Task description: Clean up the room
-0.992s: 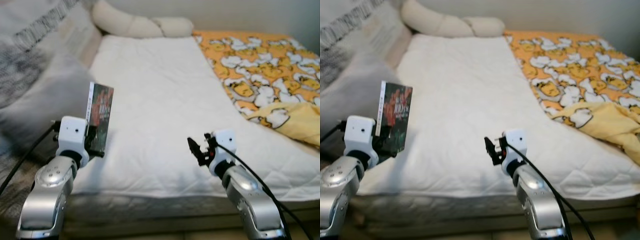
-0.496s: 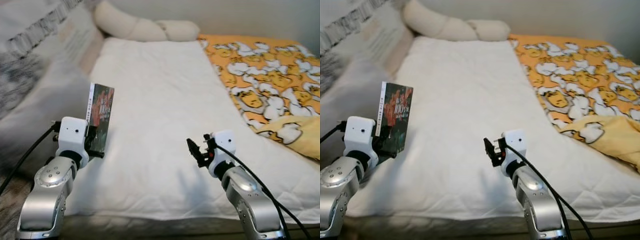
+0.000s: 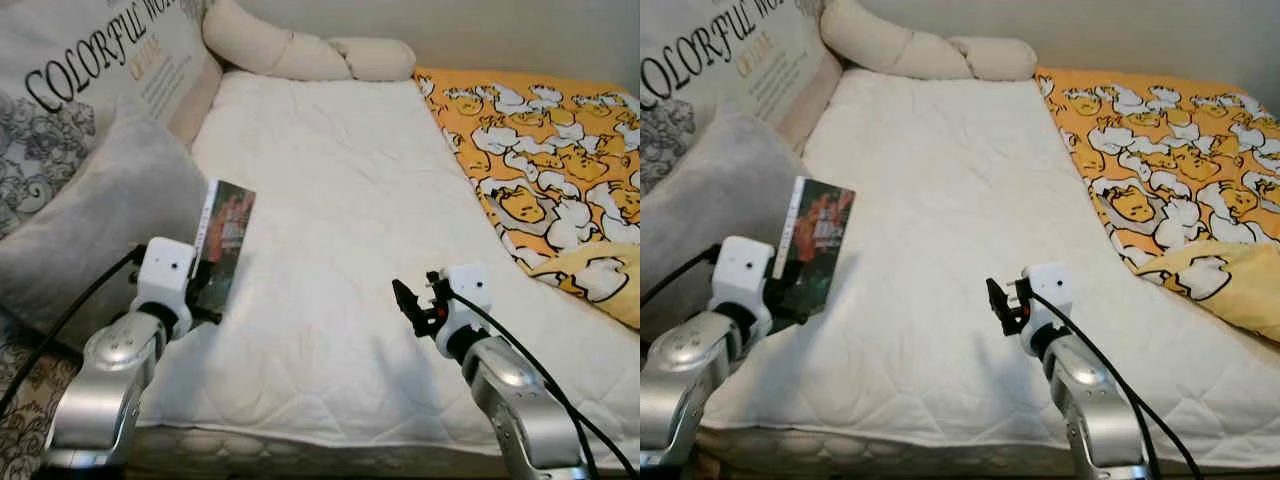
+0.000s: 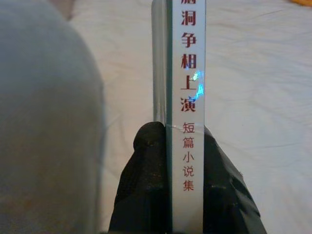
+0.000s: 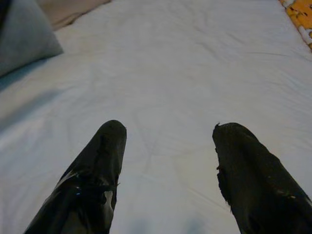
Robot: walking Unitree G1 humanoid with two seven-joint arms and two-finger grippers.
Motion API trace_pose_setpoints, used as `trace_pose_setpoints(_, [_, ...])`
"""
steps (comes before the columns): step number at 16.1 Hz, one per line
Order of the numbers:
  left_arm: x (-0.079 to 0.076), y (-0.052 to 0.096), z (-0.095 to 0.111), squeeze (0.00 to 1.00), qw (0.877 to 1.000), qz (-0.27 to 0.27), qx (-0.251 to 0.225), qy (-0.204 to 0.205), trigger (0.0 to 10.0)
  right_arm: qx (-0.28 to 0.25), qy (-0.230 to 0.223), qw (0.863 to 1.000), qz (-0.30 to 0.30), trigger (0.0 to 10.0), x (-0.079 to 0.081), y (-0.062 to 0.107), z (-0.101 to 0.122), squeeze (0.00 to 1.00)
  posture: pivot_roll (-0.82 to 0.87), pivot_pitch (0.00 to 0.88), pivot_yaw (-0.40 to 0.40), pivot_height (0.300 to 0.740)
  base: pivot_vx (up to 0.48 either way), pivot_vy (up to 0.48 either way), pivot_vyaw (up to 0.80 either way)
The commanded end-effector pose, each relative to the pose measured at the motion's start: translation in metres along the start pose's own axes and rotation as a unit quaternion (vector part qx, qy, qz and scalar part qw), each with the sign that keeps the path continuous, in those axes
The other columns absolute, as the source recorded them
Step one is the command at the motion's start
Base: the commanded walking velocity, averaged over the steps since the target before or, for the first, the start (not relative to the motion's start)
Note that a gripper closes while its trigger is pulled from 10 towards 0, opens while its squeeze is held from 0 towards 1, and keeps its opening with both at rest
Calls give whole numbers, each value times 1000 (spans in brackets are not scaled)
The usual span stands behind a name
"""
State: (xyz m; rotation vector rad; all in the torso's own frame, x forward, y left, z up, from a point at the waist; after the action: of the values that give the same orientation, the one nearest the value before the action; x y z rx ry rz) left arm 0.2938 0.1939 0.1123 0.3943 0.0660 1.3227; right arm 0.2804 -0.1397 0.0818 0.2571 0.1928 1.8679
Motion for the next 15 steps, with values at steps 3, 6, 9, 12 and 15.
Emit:
trace_pose_setpoints(3, [-13,-25,25,0,995,-78,-26,64,10000,-13,9,997,79,10000,4,8,15,0,-85,0,-37,740,0,0,0])
trace_pose_setpoints(6, [-22,-56,38,0,971,-169,17,168,10000,21,29,980,198,10000,10,27,24,0,-128,0,-22,740,0,0,0])
trace_pose_setpoints(9, [-27,-74,21,0,948,-211,91,222,10000,75,28,955,287,10000,14,42,26,0,-151,0,-23,740,0,0,0])
trace_pose_setpoints(12, [-35,-82,-4,0,919,-233,155,278,10000,114,6,936,334,10000,15,53,30,0,-183,0,-24,740,0,0,0])
trace_pose_setpoints(15, [-37,-90,-22,0,919,-199,169,297,10000,159,-8,918,364,10000,17,67,27,0,-228,32,-19,740,0,0,0])
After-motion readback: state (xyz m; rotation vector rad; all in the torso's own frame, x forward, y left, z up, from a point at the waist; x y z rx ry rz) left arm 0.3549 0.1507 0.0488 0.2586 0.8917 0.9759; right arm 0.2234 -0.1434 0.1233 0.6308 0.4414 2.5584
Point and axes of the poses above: a point about 5 cm out from each wrist's last joint towards the gripper, its own y axis pointing back from the gripper into the wrist, its own z axis along the axis of the wrist's last joint, x = y × z, the point moved 3 cm from there along -y, pointing out of the wrist towards the gripper, and after that the axes turned 2 degrees about -y, right-handed, at the moved point
